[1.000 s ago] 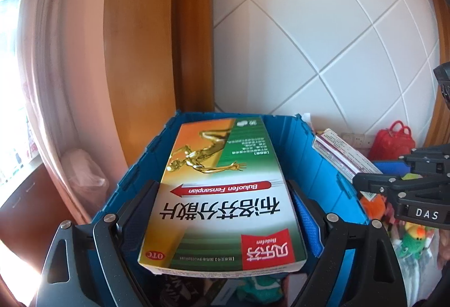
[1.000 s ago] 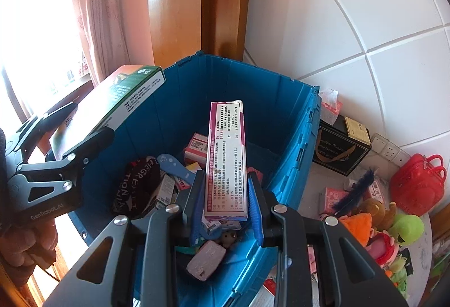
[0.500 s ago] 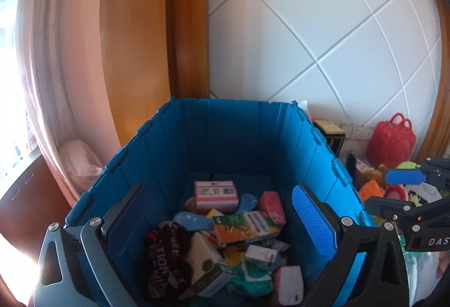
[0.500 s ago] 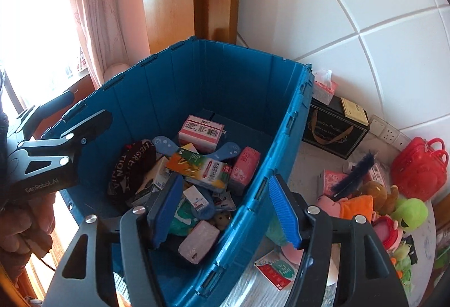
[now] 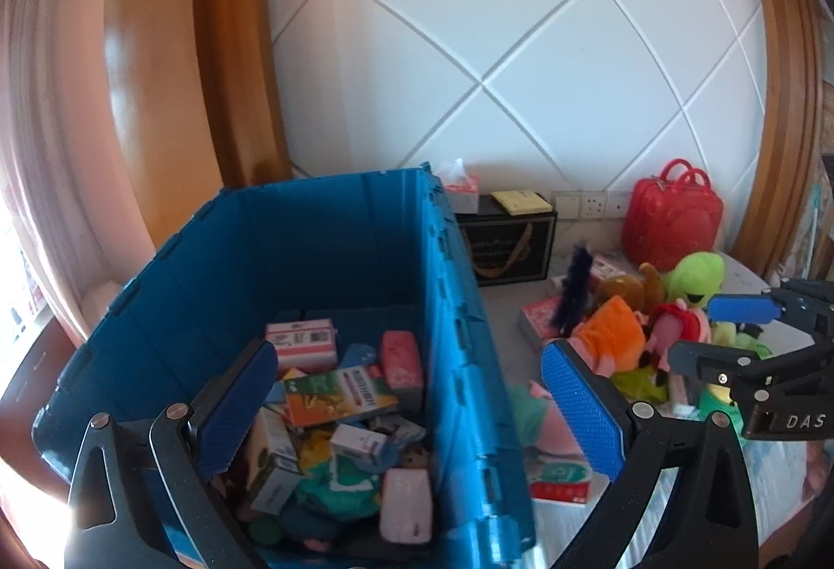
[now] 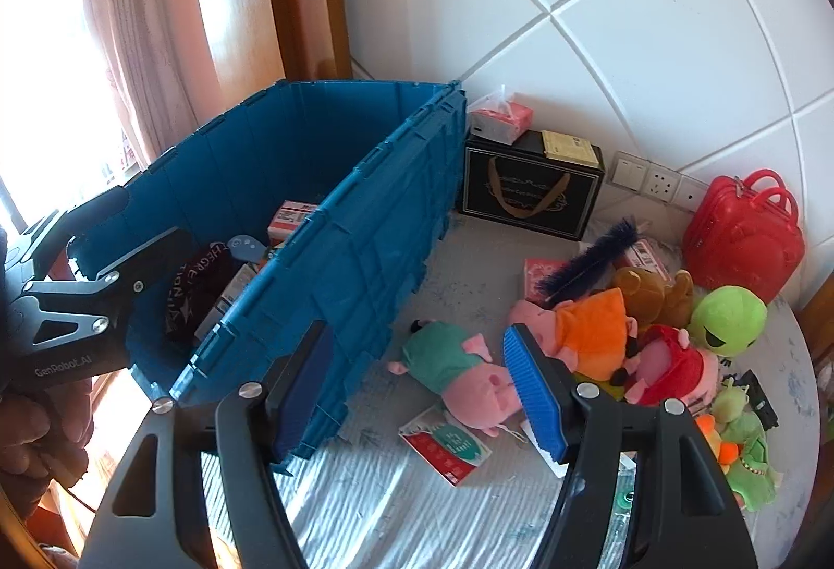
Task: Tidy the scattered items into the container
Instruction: 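Move both tools back over the pile of toys on the table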
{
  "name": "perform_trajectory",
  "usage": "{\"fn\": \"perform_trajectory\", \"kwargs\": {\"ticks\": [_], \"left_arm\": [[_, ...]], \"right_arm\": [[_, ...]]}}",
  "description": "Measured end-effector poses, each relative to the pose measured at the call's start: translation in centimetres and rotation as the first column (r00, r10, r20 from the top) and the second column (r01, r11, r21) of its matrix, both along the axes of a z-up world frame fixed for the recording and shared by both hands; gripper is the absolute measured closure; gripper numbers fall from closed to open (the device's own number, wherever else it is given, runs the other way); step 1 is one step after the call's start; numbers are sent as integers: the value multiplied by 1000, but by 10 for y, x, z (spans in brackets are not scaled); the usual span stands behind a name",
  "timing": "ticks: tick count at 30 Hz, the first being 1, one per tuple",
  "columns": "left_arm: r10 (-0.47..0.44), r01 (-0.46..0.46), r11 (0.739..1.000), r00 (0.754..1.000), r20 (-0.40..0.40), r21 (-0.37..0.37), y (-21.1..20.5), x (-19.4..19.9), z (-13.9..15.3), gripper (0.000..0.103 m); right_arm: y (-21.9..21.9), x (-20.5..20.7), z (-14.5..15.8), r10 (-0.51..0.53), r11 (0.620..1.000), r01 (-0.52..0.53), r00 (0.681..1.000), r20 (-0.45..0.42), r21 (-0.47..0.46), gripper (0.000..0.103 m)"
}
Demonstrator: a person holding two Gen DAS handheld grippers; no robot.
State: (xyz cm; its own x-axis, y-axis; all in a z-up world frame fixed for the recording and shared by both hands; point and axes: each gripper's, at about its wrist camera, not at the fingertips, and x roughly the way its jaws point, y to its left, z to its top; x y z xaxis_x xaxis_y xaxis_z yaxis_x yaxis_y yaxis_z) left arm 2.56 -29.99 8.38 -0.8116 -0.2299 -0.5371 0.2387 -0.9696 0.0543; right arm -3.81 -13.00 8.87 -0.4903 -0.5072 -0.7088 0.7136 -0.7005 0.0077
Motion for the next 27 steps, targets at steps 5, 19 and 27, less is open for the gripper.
{"fn": "perform_trajectory", "kwargs": {"ticks": [5, 19, 27], "left_arm": [[-24, 24, 1000, 999, 21, 9, 62, -11, -9, 0], [-75, 71, 997, 984, 160, 36, 197, -43, -78, 0], [-98, 74, 992, 964, 247, 105, 207, -81, -144, 0]], "right_arm": [[68, -16, -5, -30, 1000, 30, 1000, 5, 11, 36], [238, -50, -48, -159, 985, 154, 985, 64, 80, 36], [280, -56, -86, -237, 965, 217, 962, 133, 147, 36]]}}
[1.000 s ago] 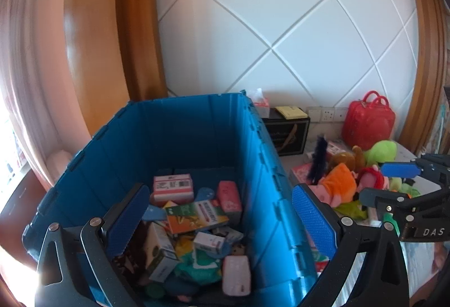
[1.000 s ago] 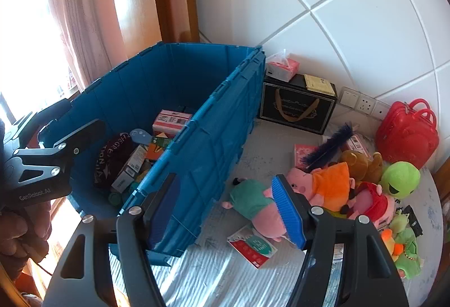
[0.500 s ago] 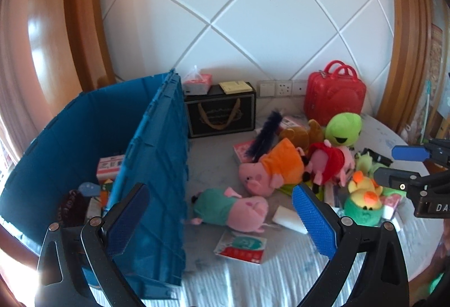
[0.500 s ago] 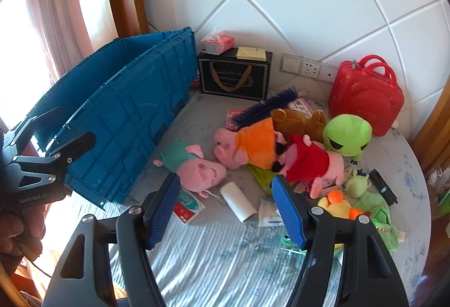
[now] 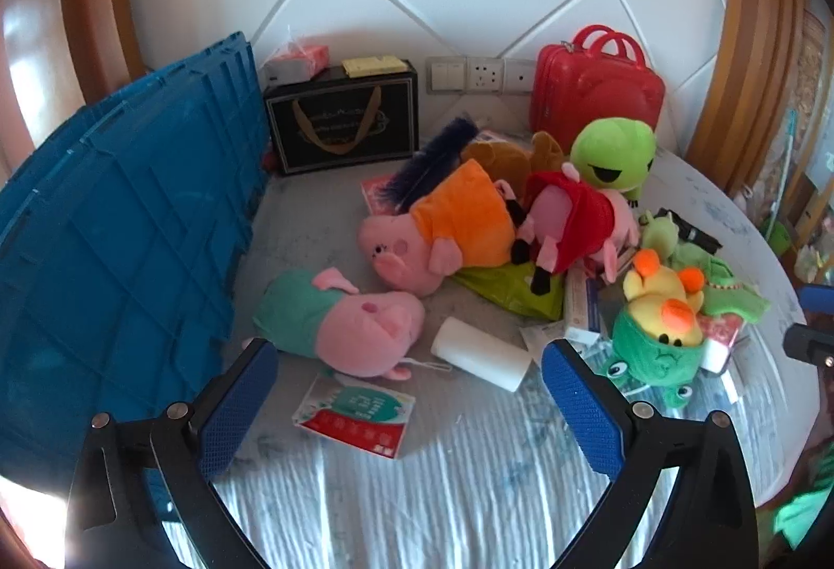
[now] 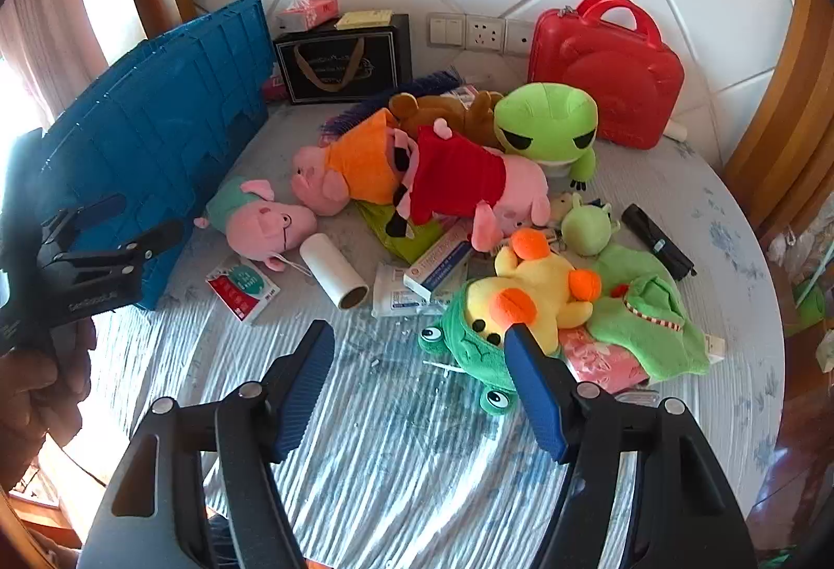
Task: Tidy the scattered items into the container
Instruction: 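Move both tools back over the pile of toys on the table, then grasp the pink pig plush in a green shirt with the left tool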
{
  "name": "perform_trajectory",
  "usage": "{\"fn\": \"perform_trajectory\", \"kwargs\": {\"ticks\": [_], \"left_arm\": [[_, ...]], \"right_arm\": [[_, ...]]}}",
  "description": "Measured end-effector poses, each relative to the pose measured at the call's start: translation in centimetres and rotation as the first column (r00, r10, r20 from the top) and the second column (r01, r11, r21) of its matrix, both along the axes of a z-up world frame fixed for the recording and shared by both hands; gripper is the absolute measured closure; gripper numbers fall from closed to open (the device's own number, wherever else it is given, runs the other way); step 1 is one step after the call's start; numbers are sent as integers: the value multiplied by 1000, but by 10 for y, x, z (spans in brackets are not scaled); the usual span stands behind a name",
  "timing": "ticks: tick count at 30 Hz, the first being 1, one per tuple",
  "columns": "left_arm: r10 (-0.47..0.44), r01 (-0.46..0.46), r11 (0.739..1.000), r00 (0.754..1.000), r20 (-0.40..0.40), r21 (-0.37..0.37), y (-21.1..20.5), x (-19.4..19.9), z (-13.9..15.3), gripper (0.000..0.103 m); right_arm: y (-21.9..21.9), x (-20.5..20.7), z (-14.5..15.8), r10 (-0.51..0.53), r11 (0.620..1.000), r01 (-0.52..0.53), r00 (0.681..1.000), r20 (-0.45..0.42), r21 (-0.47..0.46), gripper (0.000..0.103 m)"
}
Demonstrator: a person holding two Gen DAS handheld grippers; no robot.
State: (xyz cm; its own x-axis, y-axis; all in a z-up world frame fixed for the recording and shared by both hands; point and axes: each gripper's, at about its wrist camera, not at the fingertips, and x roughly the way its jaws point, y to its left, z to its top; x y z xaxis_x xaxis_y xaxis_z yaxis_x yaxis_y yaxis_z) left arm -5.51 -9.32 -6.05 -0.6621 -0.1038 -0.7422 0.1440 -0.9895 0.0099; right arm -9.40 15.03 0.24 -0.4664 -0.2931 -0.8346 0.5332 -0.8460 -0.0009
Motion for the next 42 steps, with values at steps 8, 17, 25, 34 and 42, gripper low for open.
{"fn": "perform_trajectory", "kwargs": {"ticks": [8, 17, 25, 34, 42], "left_arm": [[161, -171, 980, 982, 97, 101, -46, -60, -83, 0], [240, -284, 941, 943, 233, 184, -83, -110, -150, 0], [304, -353, 915, 922, 241, 196, -92, -137, -172, 0], [436, -512, 834, 840, 323, 206, -101, -153, -183, 0], [463, -604, 702, 790, 402, 378, -120, -141, -197, 0]], "right_arm": [[8, 5, -35, -55, 996, 51, 997, 54, 71, 36], [11, -9, -64, -127, 987, 117, 987, 95, 107, 36], [7, -9, -81, -131, 986, 114, 981, 140, 126, 36], [15, -12, -87, -142, 982, 119, 977, 158, 146, 36], [18, -15, -85, -142, 983, 121, 977, 158, 138, 36]]}}
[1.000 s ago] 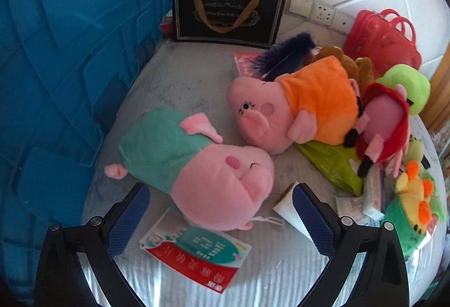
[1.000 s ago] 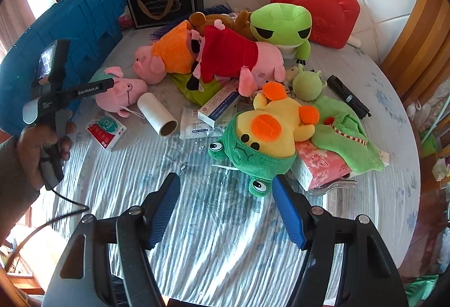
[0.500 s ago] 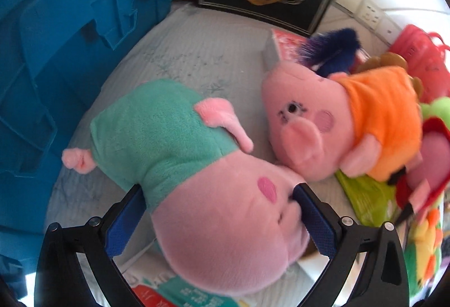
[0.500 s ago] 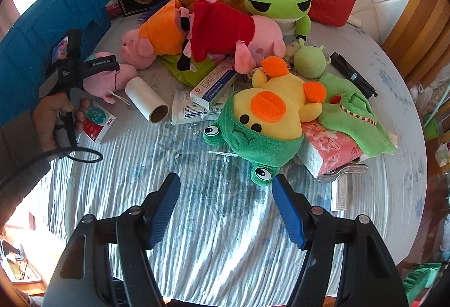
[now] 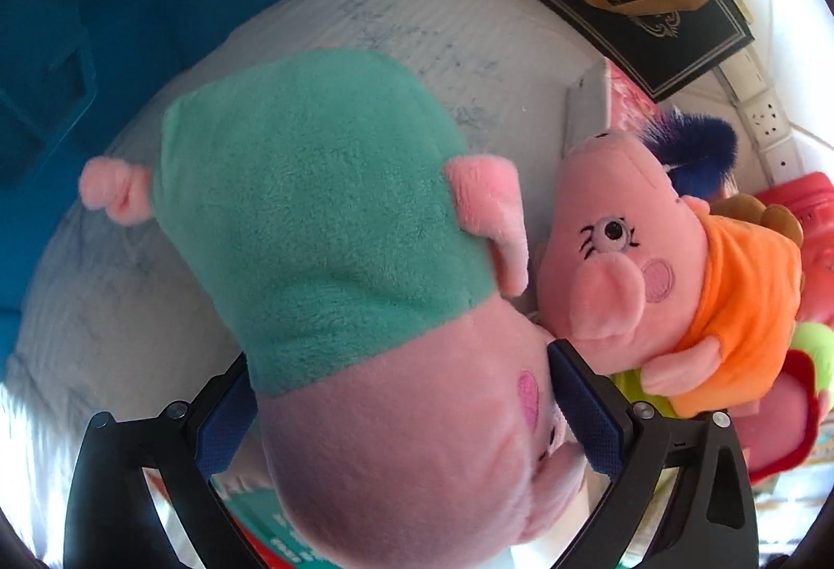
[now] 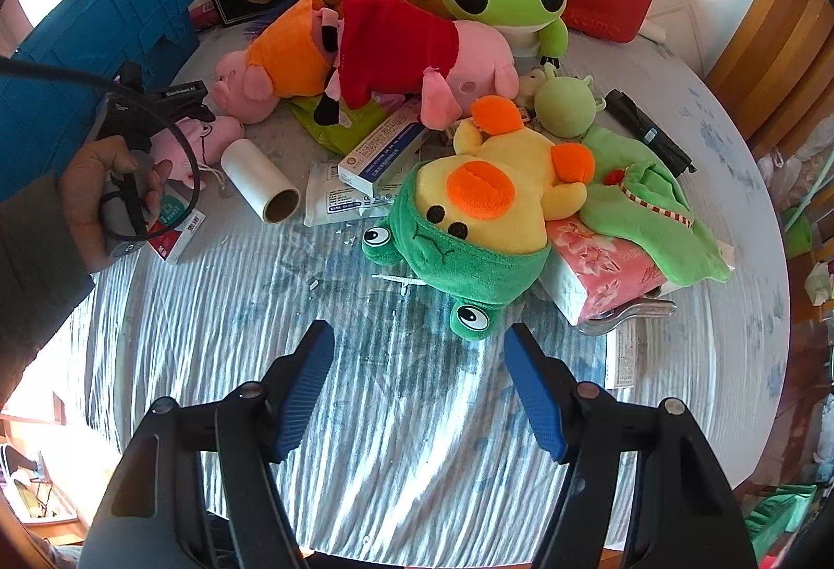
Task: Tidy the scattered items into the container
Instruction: 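Grasp the pink pig plush in a green shirt with the left tool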
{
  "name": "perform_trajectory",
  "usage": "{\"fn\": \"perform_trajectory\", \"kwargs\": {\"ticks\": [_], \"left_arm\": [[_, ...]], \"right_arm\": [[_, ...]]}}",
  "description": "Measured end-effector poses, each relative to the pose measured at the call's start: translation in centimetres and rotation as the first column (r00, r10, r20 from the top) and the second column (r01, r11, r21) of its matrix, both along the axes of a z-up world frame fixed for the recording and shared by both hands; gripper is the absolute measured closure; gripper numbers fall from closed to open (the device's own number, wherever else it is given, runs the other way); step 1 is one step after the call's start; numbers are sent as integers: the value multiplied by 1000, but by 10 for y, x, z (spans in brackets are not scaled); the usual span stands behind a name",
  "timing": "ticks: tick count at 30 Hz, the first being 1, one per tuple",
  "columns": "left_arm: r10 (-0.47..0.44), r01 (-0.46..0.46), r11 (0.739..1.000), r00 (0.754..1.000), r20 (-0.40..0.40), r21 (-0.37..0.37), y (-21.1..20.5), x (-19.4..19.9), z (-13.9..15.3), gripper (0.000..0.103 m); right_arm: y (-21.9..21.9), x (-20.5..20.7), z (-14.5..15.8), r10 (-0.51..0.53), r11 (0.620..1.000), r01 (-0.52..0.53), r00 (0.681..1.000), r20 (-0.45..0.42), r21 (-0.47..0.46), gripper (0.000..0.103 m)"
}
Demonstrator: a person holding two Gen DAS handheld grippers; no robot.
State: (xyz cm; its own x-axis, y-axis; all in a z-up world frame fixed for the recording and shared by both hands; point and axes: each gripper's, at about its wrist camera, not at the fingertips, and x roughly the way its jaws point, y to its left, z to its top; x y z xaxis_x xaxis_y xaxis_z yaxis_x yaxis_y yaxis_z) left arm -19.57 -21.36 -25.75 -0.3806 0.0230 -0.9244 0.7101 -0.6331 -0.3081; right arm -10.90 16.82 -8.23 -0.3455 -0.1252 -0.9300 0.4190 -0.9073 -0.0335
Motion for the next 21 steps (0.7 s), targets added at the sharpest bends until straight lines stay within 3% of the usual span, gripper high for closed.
{"fn": "perform_trajectory", "kwargs": {"ticks": [4, 11, 19, 21], "left_arm": [[-34, 34, 999, 999, -5, -33, 2, -7, 0, 1], [-79, 79, 996, 997, 11, 31, -3, -12, -9, 0], [-78, 79, 997, 997, -12, 22, -3, -13, -7, 0], [-69, 69, 997, 997, -29, 19, -2, -11, -5, 8]], "right_arm": [[4, 1, 0, -10, 1000, 10, 1000, 0, 4, 36], [15, -1, -1, -38, 999, 38, 999, 1, 12, 36], [17, 2, 1, -48, 999, 48, 999, -3, 12, 36], [18, 3, 1, -49, 999, 49, 999, -3, 13, 36]]}}
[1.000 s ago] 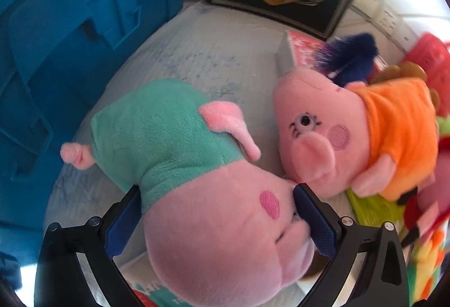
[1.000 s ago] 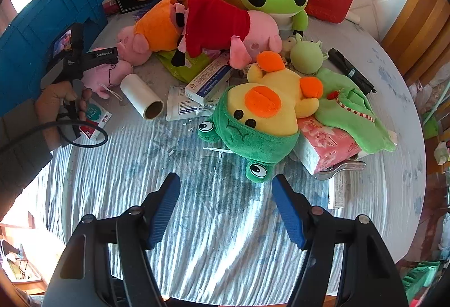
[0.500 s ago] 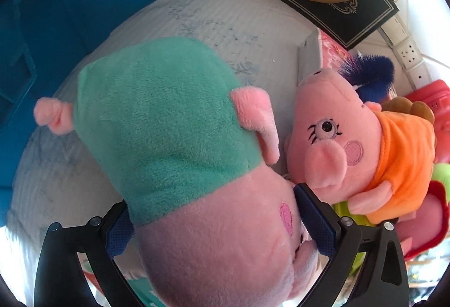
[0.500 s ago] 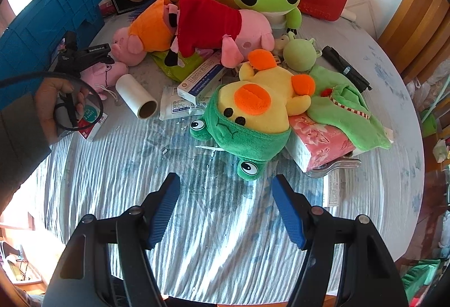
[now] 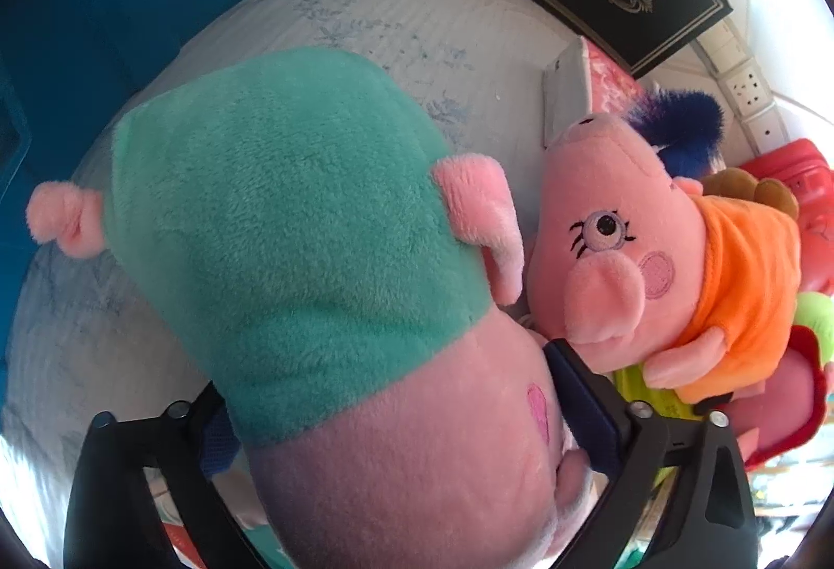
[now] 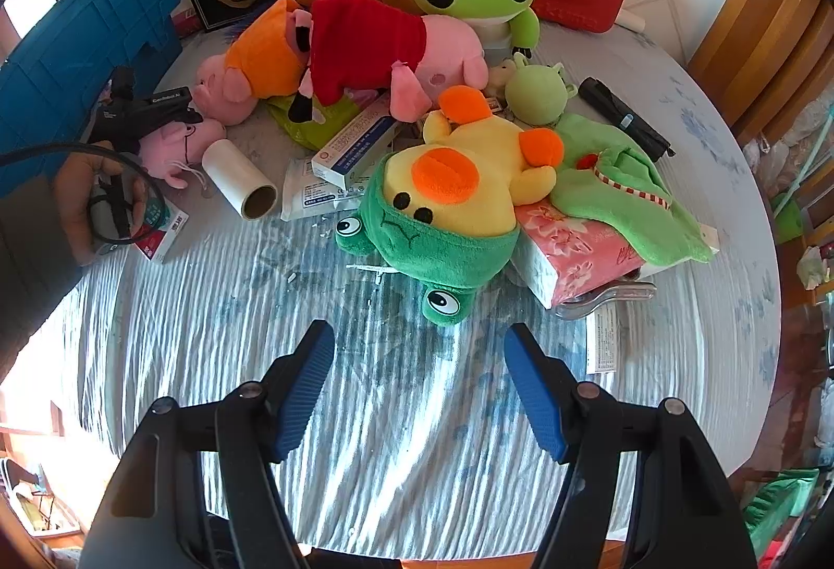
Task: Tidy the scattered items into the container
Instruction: 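Grasp the pink pig plush in a green shirt with the left tool, then grasp the yellow duck plush in a green hood with the right tool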
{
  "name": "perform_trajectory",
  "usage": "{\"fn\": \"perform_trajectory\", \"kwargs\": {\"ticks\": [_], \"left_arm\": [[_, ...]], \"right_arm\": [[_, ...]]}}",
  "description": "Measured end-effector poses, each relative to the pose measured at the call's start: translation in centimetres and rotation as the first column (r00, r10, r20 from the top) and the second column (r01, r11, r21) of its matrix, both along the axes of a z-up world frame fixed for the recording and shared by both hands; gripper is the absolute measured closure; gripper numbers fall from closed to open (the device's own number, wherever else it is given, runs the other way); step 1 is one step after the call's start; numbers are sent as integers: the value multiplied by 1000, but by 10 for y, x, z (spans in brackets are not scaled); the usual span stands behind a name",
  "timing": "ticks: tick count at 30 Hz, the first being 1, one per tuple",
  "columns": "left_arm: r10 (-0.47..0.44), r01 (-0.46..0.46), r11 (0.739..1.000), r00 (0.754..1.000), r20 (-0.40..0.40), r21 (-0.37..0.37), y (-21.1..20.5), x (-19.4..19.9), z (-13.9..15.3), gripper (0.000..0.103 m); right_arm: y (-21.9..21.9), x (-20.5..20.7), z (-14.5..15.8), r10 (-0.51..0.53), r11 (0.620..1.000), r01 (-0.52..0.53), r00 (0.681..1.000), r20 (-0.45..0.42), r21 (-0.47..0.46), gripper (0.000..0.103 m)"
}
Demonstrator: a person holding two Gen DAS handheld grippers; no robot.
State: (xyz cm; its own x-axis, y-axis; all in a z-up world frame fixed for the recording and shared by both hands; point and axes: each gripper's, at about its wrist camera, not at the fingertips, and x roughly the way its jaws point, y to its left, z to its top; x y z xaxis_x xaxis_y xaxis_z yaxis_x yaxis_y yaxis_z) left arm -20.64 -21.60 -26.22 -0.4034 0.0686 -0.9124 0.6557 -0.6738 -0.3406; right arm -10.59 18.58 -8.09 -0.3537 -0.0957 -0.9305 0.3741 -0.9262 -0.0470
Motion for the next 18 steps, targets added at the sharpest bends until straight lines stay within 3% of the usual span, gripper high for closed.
{"fn": "perform_trajectory", "kwargs": {"ticks": [4, 11, 18], "left_arm": [[-23, 22, 1000, 999, -29, -15, 5, 1, 14, 25], [-149, 135, 980, 985, -86, -145, 23, 16, 57, 28], [-312, 266, 918, 942, -122, -295, 60, 47, 115, 28]], "right_arm": [[1, -1, -1, -6, 1000, 6, 1000, -1, 4, 36], [0, -17, -7, -31, 999, 30, 999, -10, -14, 36], [3, -62, -18, -151, 986, 149, 988, -19, -67, 36]]}}
